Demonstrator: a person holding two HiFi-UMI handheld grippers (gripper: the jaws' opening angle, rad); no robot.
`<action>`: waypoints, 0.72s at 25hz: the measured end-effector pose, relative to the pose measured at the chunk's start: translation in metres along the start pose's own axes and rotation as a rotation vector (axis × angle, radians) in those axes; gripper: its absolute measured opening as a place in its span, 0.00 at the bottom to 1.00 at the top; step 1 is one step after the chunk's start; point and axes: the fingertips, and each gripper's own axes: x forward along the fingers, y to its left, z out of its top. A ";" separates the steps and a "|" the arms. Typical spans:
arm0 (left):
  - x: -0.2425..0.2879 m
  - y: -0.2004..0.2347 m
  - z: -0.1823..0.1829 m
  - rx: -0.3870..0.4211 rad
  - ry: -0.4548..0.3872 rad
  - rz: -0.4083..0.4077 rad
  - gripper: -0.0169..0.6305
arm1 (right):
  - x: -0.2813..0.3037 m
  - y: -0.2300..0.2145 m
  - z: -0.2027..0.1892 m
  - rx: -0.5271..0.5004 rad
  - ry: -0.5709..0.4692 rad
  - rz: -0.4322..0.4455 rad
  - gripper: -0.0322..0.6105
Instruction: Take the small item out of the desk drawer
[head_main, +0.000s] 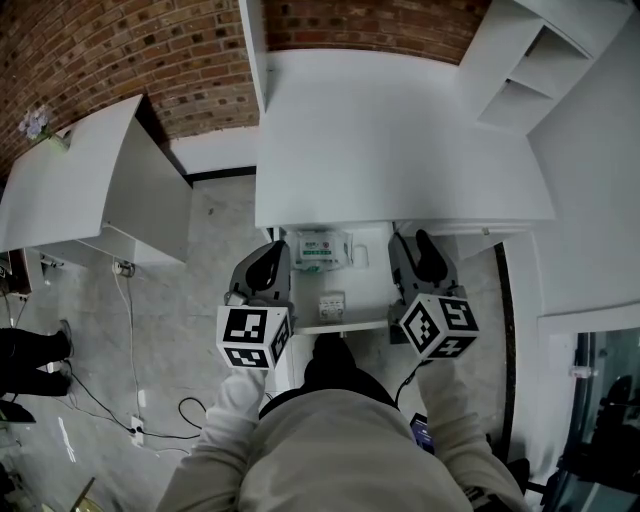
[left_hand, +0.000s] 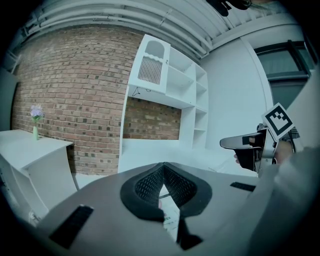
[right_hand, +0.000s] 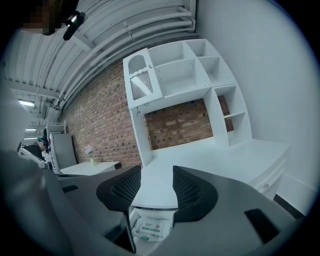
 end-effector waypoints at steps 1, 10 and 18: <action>0.004 0.001 0.000 0.001 0.005 0.003 0.05 | 0.005 -0.003 0.000 0.001 0.003 0.000 0.40; 0.028 0.014 0.001 0.017 0.012 0.033 0.05 | 0.045 -0.014 -0.017 0.030 0.065 0.027 0.40; 0.044 0.026 -0.006 0.008 0.043 0.050 0.05 | 0.070 -0.022 -0.055 0.038 0.169 0.028 0.40</action>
